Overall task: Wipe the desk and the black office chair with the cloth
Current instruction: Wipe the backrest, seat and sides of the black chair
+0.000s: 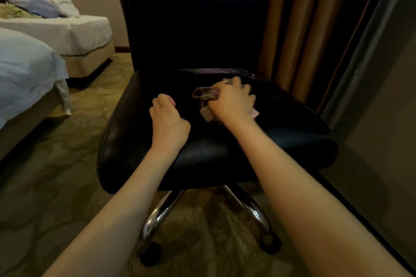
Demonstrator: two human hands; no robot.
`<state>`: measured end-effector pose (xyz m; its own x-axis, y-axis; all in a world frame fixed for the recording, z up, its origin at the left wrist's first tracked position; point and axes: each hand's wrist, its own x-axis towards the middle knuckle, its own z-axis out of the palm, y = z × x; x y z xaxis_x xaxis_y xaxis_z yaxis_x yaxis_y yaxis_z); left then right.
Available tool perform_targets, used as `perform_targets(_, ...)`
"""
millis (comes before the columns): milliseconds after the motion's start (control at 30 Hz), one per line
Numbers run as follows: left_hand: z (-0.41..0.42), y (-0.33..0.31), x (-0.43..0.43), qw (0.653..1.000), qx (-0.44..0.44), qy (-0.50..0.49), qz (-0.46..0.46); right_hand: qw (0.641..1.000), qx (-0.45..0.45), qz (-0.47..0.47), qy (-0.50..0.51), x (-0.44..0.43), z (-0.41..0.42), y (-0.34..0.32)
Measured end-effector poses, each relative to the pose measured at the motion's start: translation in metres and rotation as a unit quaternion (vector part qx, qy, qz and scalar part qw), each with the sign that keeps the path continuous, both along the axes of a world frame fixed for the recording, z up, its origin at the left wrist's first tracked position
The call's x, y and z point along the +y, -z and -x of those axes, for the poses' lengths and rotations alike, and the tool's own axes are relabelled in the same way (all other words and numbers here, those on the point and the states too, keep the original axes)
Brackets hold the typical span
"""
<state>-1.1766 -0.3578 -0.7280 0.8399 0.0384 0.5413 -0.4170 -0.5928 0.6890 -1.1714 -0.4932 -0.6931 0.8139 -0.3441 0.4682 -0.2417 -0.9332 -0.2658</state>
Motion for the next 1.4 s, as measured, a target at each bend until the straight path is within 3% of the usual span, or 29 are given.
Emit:
perform_targets(233,-0.004,-0.003,0.012,0.998,0.038,-0.007,-0.046,0.983,0.048,0.000,0.175,-0.122,0.053,-0.005)
perform_targets(367,-0.009,-0.014,0.026,0.995,0.073,0.005,-0.066,0.972,0.076,0.004,0.224,-0.155,0.082,-0.019)
perform_targets(467,-0.004,-0.021,0.022,0.993,0.079,0.010,-0.092,0.979,0.001,-0.039,0.200,-0.163,0.102,-0.024)
perform_targets(600,0.019,-0.029,-0.050,0.991,-0.002,0.075,-0.108,0.993,-0.022,-0.089,0.072,-0.124,0.093,-0.020)
perform_targets(700,0.029,-0.020,-0.101,0.984,-0.020,0.116,-0.132,1.000,0.016,-0.009,-0.004,-0.094,0.078,-0.003)
perform_targets(800,0.019,-0.001,-0.105,0.976,-0.035,0.126,-0.174,1.000,0.010,0.002,0.027,-0.116,0.081,0.001)
perform_targets(900,0.014,0.003,-0.098,0.975,-0.029,0.142,-0.165,0.990,0.024,-0.041,0.131,-0.161,0.091,-0.004)
perform_targets(1000,0.014,0.002,-0.097,0.974,-0.005,0.150,-0.167,0.982,0.038,-0.016,0.185,-0.178,0.095,-0.011)
perform_targets(1167,0.004,0.006,-0.087,0.971,0.012,0.171,-0.166,0.994,-0.069,-0.035,0.076,-0.128,0.060,-0.040)
perform_targets(1300,-0.002,0.004,-0.072,0.957,0.023,0.175,-0.228,1.000,0.018,-0.001,-0.013,-0.065,0.009,-0.027)
perform_targets(1400,-0.005,-0.001,-0.059,0.946,0.056,0.189,-0.258,0.999,0.053,-0.006,0.013,-0.069,-0.005,-0.009)
